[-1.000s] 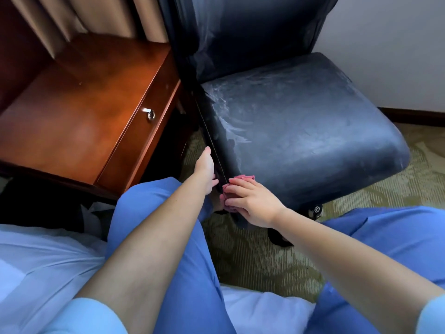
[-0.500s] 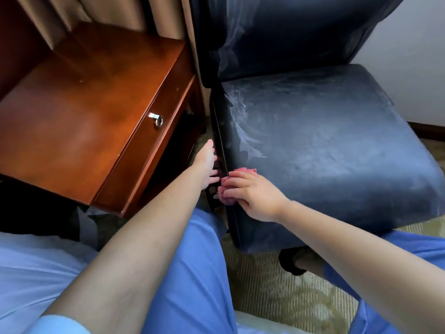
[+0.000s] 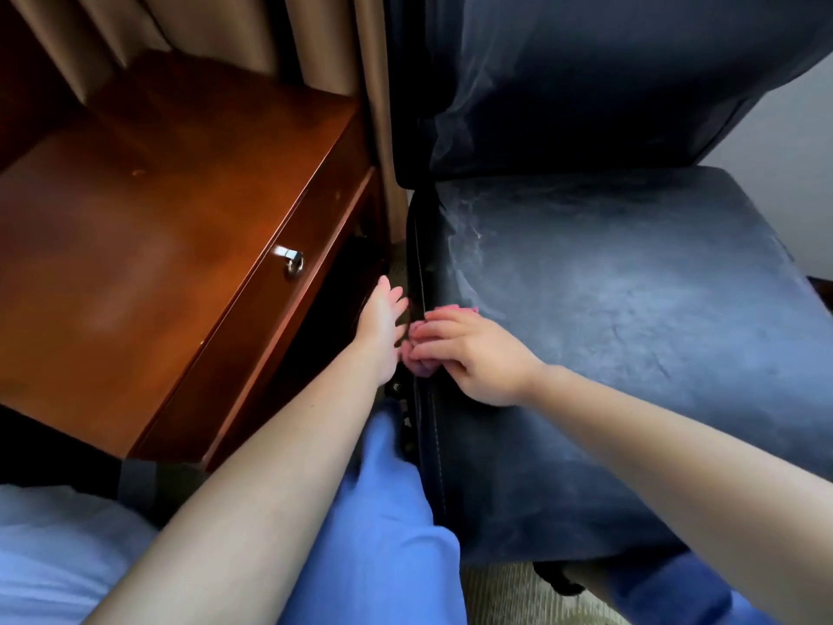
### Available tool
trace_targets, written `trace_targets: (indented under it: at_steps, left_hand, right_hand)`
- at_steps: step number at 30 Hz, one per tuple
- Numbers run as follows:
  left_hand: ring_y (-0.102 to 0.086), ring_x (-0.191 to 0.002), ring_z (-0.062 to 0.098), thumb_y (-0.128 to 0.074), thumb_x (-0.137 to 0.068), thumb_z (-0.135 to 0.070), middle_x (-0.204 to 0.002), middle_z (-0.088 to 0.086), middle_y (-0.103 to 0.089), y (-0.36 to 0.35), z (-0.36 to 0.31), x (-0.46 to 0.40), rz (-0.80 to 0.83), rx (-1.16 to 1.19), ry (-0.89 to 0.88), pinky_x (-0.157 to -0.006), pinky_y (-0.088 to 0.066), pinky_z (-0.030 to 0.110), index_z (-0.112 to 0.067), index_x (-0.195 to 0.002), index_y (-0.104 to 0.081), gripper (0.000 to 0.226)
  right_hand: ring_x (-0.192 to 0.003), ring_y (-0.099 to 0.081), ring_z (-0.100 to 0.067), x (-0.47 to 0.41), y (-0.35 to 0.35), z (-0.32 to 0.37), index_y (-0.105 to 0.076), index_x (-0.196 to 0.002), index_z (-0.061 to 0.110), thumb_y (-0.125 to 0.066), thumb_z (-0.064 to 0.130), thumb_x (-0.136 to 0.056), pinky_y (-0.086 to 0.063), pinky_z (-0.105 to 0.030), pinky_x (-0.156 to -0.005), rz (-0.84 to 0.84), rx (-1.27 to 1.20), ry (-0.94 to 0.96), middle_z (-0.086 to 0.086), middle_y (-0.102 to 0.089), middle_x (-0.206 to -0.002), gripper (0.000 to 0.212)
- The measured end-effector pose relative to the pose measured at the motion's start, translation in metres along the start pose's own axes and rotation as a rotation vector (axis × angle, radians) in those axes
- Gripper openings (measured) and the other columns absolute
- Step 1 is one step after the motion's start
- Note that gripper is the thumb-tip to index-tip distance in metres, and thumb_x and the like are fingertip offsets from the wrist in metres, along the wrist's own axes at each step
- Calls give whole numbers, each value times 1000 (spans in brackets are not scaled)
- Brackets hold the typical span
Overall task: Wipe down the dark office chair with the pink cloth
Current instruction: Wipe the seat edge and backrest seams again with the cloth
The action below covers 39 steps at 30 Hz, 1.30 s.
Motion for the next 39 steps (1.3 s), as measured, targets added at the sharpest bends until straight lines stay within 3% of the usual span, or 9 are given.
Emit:
trace_targets:
  at_steps: [3,7,10,13,17,24,31,36,39]
  left_hand:
    - [-45,-129,21,-21,-101,-50,-146,-4,-43,-3,1,-10,-15,22,-38,-93,-31,35,-26,-144,-36,51]
    - [-48,-126,22,-23,-101,-47,-142,-3,-49,-3,-4,-20,-33,65,-84,-100,-37,38,-26,-143,-38,49]
    - [-46,-129,20,-23,-102,-43,-143,-2,-47,-11,-15,-27,-41,86,-130,-109,-33,37,-23,-143,-39,48]
    - [-39,-135,19,-26,-103,-39,-146,-1,-44,-17,-24,-33,-60,99,-217,-113,-29,36,-19,-142,-41,46]
    - [-40,-134,15,-29,-103,-34,-145,2,-45,-22,-24,-45,-78,108,-296,-107,-27,26,-14,-141,-42,45]
    - [-42,-132,15,-30,-103,-33,-143,-2,-46,-19,-34,-69,-102,-92,-330,-113,-30,35,-20,-141,-42,42]
    - [-35,-136,17,-31,-101,-6,-148,5,-38,-26,-55,-86,-117,-144,-379,-108,-27,24,-13,-147,-32,46]
    - [-28,-140,16,-30,-102,-11,-151,-1,-34,-29,-49,-92,-151,-439,-442,-112,-21,26,-18,-147,-31,46]
    - [-32,-139,19,-29,-103,-17,-150,2,-36,-35,-50,-97,-236,-524,-470,-109,-22,24,-18,-146,-35,43]
  right_hand:
    - [-96,-55,-32,-39,11,-37,-69,-89,11,-43,-3,-75,-39,-36,-93,-62,10,-109,-4,-64,-96,32]
    - [-104,-52,-32,-67,18,-69,-71,-95,6,-46,-4,-82,-29,-24,-90,-175,-35,-312,-8,-66,-105,30]
    - [-96,-54,-34,-54,18,-49,-71,-90,3,-53,-4,-76,-31,-29,-91,-225,-36,-240,-13,-67,-98,23]
    - [-108,-49,-27,-26,12,-36,-70,-105,8,-51,-4,-77,-22,-16,-104,-130,-97,-149,-11,-65,-112,36]
    - [-117,-49,-34,-54,19,-68,-67,-113,8,-45,-9,-80,-23,-23,-103,-108,-120,-252,-11,-62,-120,43]
    - [-119,-46,-31,-140,22,-141,-63,-117,14,-42,3,-83,-36,-43,-101,-90,-22,-461,-7,-58,-122,42]
    - [-114,-50,-26,-111,15,-116,-67,-109,22,-39,15,-80,-39,-36,-96,-94,52,-305,0,-61,-122,41]
    - [-118,-50,-28,-117,49,-196,-63,-116,29,-41,17,-79,-41,-42,-100,-150,12,-740,-2,-60,-124,45]
    - [-116,-51,-27,-125,35,-161,-65,-114,31,-45,19,-80,-42,-38,-98,-127,17,-598,0,-60,-124,41]
Point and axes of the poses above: each hand's wrist, its own x-axis away from the middle knuckle, its own y-axis out of the back of the hand, z = x × y, the point moved 2 cm from there along -x, towards the middle knuckle
